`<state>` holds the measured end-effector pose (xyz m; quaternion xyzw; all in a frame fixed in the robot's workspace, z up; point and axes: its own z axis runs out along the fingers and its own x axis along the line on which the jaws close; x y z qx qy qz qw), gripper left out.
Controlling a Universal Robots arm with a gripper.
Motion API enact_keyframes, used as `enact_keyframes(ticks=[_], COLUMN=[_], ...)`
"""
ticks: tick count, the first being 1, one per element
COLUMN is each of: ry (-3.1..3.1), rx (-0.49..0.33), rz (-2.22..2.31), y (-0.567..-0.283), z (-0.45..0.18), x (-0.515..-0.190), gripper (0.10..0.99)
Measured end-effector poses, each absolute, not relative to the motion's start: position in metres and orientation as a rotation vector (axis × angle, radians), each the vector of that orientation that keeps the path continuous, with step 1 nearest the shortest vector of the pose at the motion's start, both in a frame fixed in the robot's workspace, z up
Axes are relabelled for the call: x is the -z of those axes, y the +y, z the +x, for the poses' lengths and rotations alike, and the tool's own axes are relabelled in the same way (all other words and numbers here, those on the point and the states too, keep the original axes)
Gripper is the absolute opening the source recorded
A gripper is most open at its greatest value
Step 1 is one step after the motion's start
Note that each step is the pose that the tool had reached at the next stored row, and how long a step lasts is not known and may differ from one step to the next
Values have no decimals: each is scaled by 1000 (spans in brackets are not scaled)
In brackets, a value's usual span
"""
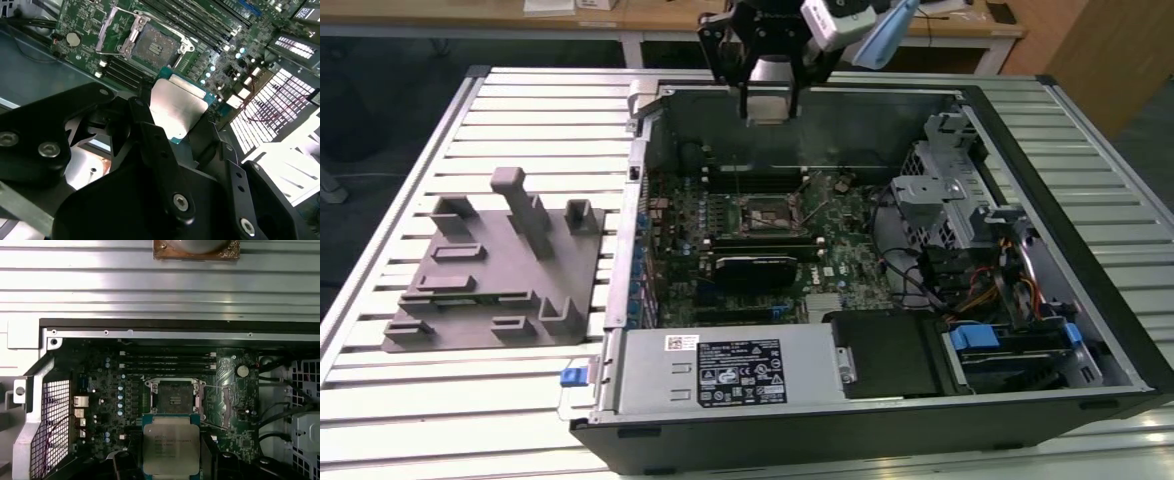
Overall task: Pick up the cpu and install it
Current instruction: 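Pick up the cpu and move it towards the insertion slot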
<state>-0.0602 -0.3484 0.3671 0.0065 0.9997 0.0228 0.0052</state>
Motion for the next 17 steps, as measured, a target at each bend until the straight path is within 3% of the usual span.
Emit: enact_keyframes(ticks=[17], ry=[3130], rx=[-71], rz=[20], y=[-348], z=[-53], x=[-351], gripper=[541])
